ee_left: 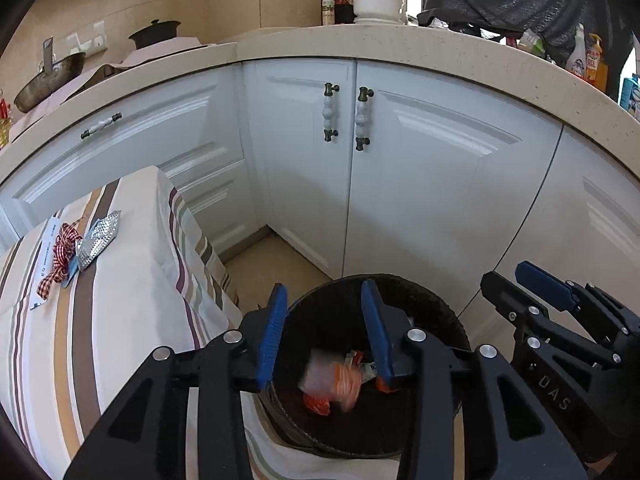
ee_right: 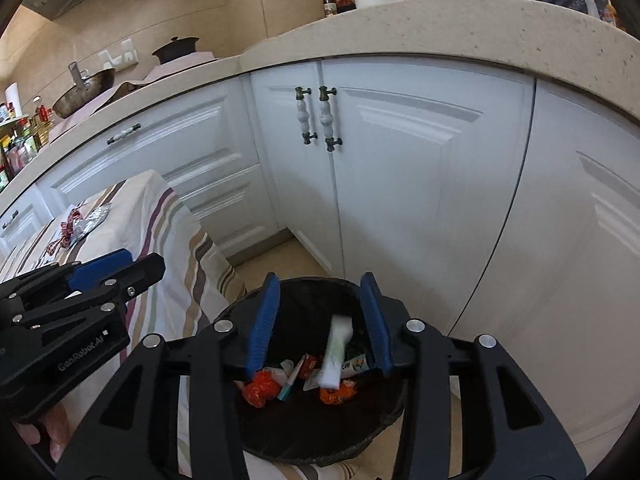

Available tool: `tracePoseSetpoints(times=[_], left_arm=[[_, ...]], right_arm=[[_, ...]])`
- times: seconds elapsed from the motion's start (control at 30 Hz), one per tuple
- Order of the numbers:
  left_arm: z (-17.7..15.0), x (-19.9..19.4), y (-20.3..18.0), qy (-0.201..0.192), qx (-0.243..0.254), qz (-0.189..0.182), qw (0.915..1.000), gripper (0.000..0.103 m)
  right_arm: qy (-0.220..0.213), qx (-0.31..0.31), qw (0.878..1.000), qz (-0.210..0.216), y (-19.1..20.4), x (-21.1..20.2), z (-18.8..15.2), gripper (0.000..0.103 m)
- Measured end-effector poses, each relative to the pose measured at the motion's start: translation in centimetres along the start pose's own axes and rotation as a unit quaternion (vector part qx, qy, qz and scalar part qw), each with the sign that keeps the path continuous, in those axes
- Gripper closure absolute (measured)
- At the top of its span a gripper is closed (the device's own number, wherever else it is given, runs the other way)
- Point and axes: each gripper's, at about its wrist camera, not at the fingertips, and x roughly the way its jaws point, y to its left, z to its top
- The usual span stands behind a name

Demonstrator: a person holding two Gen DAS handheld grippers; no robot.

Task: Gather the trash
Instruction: 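Move both open tools back over the table toward the foil and ribbon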

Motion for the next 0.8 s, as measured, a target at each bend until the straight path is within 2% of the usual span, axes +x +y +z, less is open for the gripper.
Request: tracePoseSetpoints(times=[0.27, 0.63, 0.8], left_arm=[[0.4, -1.1, 1.2, -0.012, -0.031, -0.001, 0.9994, 0.052], [0.6, -4.0, 3.4, -0.038, -0.043, 0.016, 0.9982, 0.048], [0.2, -5.9, 5.7, -0.052, -0.052, 0.040, 0.9965, 0.046]], right_arm=[[-0.003, 0.002, 1.000, -0.001, 0.0, -0.4, 0.2, 0.059], [-0.024, -0.004, 1.000, 0.007, 1.6, -2.2, 1.2, 0.055], [-0.036, -0.020, 0.999, 0.024, 4.1, -2.9, 2.0, 0.055]])
